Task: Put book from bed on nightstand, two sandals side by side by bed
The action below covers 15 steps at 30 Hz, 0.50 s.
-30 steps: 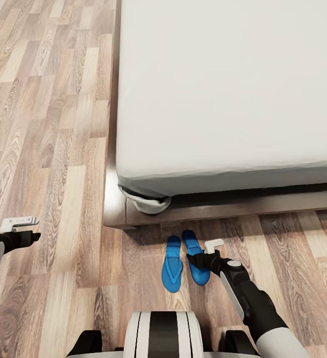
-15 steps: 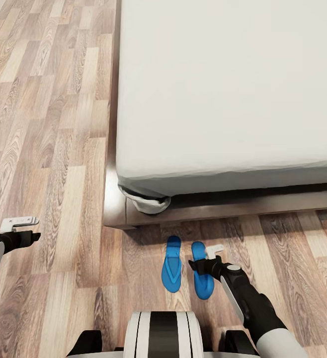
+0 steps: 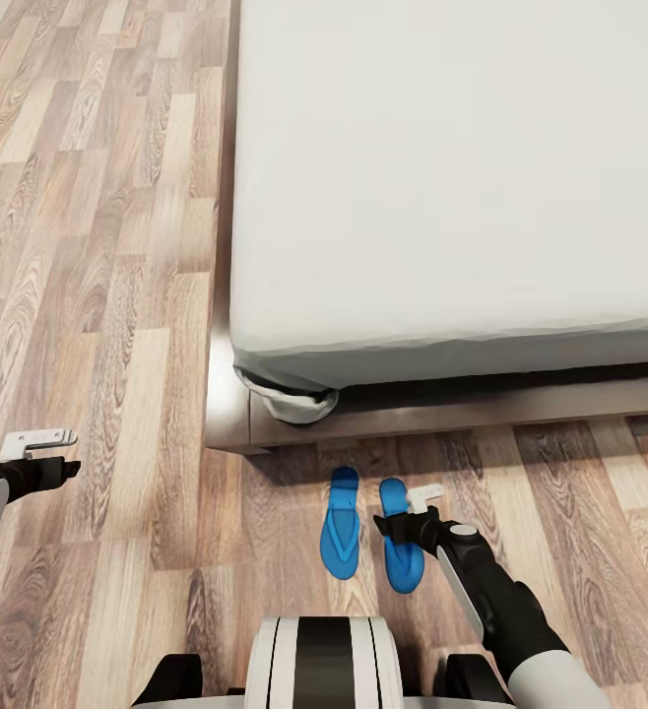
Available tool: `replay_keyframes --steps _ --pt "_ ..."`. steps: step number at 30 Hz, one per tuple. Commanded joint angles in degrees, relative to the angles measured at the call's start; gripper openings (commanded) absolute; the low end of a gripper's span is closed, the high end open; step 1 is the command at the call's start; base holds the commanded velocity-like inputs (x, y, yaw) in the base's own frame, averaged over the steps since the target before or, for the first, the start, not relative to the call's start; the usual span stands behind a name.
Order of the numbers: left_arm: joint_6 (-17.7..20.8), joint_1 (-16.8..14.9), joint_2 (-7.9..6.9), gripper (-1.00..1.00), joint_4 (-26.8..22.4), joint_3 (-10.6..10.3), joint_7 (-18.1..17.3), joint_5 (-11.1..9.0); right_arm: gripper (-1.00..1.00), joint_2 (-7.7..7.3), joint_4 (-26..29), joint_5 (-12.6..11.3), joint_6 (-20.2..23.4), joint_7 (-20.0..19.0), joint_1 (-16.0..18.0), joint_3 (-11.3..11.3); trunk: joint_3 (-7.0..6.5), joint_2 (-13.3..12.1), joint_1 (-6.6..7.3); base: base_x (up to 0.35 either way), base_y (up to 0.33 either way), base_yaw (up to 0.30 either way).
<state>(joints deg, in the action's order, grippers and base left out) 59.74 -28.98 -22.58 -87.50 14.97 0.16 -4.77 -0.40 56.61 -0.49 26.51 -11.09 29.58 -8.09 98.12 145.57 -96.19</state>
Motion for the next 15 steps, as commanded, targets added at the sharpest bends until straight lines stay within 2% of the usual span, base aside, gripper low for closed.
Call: replay_keyframes --steps 1,15 --pt "0.3 0.0 0.00 1.00 0.0 0.1 0.0 -0.3 1.00 -0.04 0.1 0.0 0.3 -0.1 0.0 -0.1 0.03 0.0 0.01 0.000 0.000 0.000" --pt "0.3 -0.1 0.00 1.00 -0.1 0.1 0.0 -0.3 1.00 -0.07 0.1 -0.1 -0.6 -0.1 0.0 -0.1 0.03 0.0 0.01 0.000 0.000 0.000"
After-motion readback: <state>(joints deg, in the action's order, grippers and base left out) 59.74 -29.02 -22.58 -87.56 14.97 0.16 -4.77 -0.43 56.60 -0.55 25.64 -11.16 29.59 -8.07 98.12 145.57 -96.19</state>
